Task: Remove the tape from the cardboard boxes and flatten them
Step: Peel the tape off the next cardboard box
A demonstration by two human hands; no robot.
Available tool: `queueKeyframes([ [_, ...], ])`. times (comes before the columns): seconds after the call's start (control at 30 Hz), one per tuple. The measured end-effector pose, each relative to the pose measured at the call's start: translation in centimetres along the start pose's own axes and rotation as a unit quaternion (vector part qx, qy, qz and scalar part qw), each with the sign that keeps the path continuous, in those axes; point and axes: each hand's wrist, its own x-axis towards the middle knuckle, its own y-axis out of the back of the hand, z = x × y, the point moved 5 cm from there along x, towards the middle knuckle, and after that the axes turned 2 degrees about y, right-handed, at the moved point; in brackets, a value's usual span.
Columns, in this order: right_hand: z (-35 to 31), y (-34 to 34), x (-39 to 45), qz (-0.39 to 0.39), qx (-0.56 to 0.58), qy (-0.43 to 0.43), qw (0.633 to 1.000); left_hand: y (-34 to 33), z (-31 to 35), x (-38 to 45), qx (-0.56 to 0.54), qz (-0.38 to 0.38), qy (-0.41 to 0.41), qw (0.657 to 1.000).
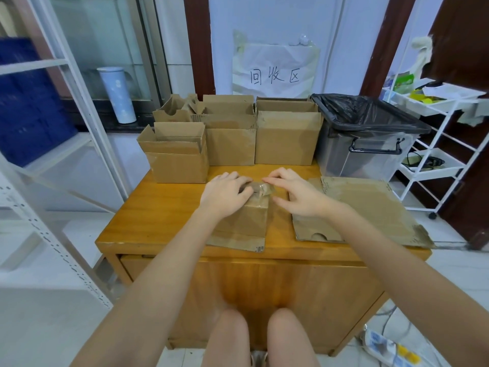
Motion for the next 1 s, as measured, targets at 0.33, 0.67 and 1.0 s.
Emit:
queueKeyframes([
  [0.33, -2.1, 1.5, 2.8, -0.09, -0.241, 0.153, 0.954, 0.0, -0.1, 0.1, 0.001, 0.001, -0.013, 1.0],
  [0.67, -1.1, 1.0, 1.0, -0.038, -0.305, 0.177, 0.935, 0.1, -0.3, 0.2, -0.01, 0.011, 0.016, 1.0],
  [1.0, -0.3, 1.5, -0.4, -0.057, -0.037, -0.043, 0.997, -0.1, 0.2, 0.3, 0.006, 0.007, 0.008, 1.0],
])
